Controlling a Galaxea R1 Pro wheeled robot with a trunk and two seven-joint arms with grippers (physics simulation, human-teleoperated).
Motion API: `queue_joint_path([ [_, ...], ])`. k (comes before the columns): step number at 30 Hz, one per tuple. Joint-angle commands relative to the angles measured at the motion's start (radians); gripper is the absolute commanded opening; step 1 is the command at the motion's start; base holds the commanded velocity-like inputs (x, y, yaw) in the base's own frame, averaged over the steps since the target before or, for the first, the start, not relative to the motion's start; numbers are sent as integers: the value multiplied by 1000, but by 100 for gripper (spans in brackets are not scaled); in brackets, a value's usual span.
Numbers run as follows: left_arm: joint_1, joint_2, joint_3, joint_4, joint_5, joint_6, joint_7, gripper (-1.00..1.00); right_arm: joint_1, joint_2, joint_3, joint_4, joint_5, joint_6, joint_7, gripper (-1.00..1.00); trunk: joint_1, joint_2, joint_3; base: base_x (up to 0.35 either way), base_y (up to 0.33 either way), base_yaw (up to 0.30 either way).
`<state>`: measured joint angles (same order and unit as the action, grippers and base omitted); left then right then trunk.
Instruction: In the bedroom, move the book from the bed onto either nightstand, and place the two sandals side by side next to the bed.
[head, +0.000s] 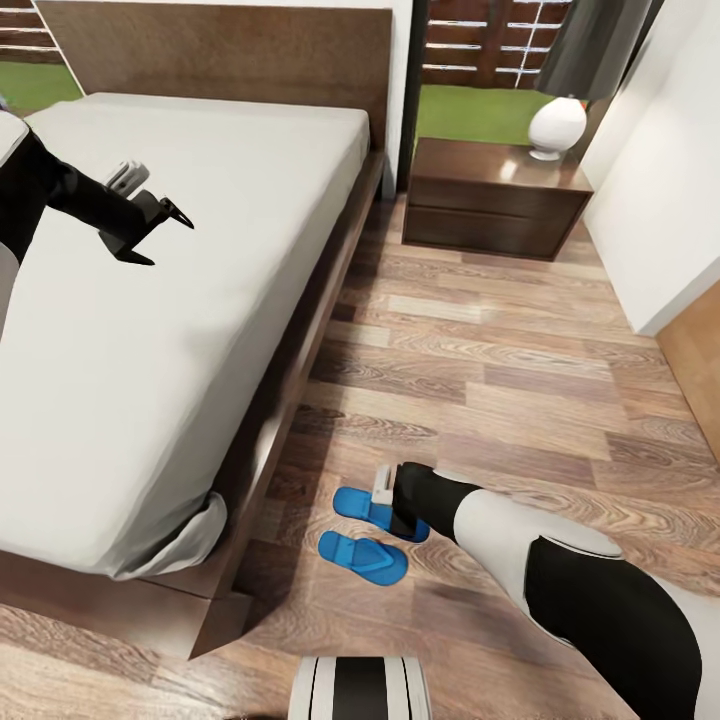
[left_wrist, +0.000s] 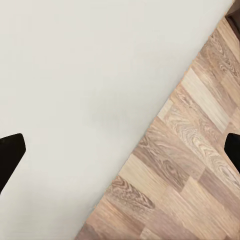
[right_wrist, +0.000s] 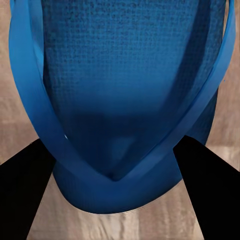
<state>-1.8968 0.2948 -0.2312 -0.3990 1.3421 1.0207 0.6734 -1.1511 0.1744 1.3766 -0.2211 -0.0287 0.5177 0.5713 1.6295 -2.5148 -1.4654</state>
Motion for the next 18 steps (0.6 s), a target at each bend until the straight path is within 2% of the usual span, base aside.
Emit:
queue_joint_path([
  [1,-1,1,-7,-1,11,1,8,100,-1,0,3,-1,-3,5,2,-100,0,-1,-5,0,0,0],
  [3,-1,1,-7,-1,11,1,8,100,-1,0,3,-1,-2,5,2,-100,1,-1,-12,0,0,0],
  [18,-1,1,-7,-1,11,1,8,100,-1,0,2,-1,-2,5,1,-100,1,-1,-12,0,0,0],
])
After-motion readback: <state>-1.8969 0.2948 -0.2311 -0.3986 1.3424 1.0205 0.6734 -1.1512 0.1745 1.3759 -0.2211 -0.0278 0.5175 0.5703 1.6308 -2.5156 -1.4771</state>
